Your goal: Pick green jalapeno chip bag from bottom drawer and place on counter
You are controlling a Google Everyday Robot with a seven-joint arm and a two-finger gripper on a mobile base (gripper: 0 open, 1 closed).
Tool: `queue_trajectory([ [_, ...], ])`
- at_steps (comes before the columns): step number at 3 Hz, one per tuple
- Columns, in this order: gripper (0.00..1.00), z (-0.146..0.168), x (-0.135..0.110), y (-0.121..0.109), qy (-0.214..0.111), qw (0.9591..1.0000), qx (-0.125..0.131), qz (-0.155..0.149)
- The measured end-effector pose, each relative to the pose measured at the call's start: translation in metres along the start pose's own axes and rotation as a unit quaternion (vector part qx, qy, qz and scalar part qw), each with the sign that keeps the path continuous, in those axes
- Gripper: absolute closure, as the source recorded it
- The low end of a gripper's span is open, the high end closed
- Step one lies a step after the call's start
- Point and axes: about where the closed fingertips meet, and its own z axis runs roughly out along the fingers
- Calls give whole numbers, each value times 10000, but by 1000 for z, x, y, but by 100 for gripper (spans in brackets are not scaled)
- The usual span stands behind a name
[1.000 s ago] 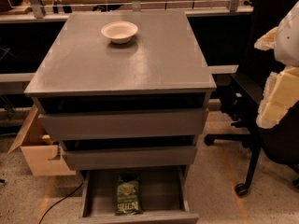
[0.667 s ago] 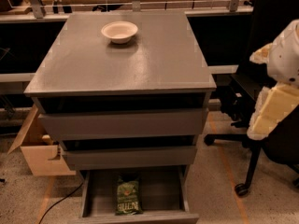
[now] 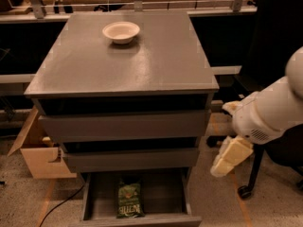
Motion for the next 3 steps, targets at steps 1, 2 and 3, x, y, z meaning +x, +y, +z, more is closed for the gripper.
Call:
queue_trajectory([
  [1, 0, 100, 5, 2, -600, 9964, -419, 436],
  [2, 0, 100, 5, 2, -600, 9964, -419, 435],
  [3, 0, 130, 14, 2, -521, 9968, -446, 408],
])
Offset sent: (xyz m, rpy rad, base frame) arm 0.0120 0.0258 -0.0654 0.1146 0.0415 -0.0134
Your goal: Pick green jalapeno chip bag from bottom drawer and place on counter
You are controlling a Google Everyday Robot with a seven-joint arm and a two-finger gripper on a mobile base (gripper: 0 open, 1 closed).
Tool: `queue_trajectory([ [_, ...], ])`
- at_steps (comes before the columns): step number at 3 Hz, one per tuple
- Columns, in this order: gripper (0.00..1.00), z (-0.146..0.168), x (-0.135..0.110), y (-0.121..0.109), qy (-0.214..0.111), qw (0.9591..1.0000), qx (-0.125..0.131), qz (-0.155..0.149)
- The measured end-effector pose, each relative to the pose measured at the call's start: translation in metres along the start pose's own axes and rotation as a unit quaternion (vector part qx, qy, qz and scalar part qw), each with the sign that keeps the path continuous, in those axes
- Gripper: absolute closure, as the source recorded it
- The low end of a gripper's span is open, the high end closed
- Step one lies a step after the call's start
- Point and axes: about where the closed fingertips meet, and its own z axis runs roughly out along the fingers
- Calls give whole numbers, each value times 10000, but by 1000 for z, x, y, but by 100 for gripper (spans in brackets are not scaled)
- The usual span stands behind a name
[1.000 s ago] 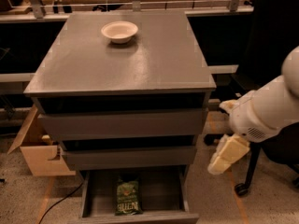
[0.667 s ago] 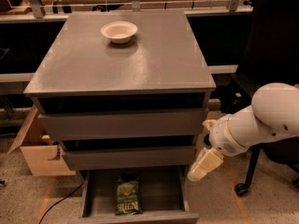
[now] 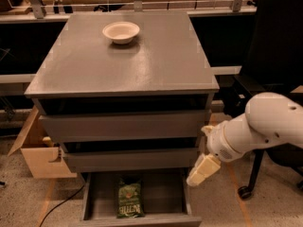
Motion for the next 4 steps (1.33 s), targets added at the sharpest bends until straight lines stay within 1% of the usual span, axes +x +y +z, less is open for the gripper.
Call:
queue_trajectory([
  [1, 0, 54, 26, -8, -245, 9992, -225, 221],
  [2, 0, 106, 46, -13, -494, 9964, -567, 387],
  [3, 0, 155, 60, -9, -699, 9922, -892, 518],
  [4, 0, 203, 68, -6, -794, 9874, -1230, 598],
])
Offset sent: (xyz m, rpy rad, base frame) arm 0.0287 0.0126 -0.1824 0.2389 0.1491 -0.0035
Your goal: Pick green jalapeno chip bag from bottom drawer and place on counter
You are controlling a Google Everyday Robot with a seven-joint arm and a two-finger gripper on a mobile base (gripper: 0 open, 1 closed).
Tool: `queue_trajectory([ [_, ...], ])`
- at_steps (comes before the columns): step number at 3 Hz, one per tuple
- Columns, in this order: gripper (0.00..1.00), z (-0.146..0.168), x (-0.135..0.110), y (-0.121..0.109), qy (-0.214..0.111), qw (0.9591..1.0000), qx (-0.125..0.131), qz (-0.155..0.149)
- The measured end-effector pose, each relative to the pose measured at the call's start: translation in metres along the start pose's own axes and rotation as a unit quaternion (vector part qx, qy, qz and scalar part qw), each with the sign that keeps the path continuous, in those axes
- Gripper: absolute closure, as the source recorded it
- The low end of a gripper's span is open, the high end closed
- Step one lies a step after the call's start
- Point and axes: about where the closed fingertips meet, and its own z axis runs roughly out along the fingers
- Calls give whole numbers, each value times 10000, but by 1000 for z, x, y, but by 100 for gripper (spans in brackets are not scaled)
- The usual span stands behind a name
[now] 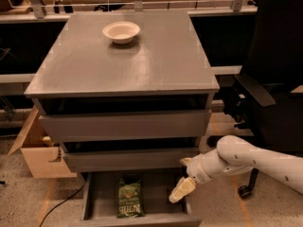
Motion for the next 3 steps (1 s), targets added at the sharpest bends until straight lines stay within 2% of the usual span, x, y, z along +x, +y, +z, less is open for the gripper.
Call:
queue_trajectory([
  [1, 0, 57, 16, -8, -14, 9994, -290, 170],
  [2, 0, 57, 16, -8, -14, 9994, -291, 170],
  [3, 0, 74, 27, -9, -14, 9989, -378, 259],
])
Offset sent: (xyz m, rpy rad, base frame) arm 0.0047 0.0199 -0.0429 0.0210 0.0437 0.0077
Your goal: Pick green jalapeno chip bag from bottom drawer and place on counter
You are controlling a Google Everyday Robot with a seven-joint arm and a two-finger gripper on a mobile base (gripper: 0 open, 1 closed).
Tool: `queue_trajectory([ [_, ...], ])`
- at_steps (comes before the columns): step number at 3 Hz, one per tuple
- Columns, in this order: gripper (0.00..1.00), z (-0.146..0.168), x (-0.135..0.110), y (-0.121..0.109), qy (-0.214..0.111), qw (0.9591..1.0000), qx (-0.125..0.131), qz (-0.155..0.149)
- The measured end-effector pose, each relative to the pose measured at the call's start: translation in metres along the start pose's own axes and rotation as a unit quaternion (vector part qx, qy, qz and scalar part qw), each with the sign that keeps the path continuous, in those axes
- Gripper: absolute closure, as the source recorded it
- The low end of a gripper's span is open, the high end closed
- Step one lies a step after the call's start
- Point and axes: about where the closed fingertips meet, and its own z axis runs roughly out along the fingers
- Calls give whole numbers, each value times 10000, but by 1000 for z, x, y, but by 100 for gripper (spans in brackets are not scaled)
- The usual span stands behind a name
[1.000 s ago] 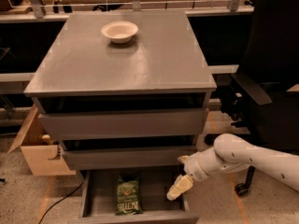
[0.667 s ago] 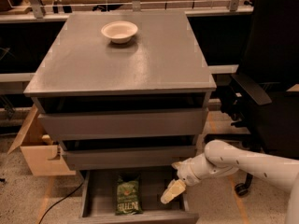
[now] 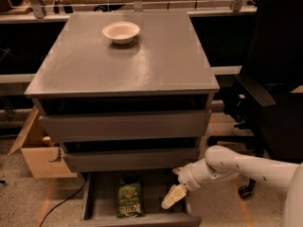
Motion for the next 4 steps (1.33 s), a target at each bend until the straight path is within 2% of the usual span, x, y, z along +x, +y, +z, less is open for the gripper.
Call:
queue_trajectory([
  [2, 0, 70, 47, -28, -206, 9990, -153, 361],
  [3, 0, 107, 60, -48, -407, 9984, -195, 347],
  [4, 0, 139, 61, -65, -740, 9968, -198, 234],
])
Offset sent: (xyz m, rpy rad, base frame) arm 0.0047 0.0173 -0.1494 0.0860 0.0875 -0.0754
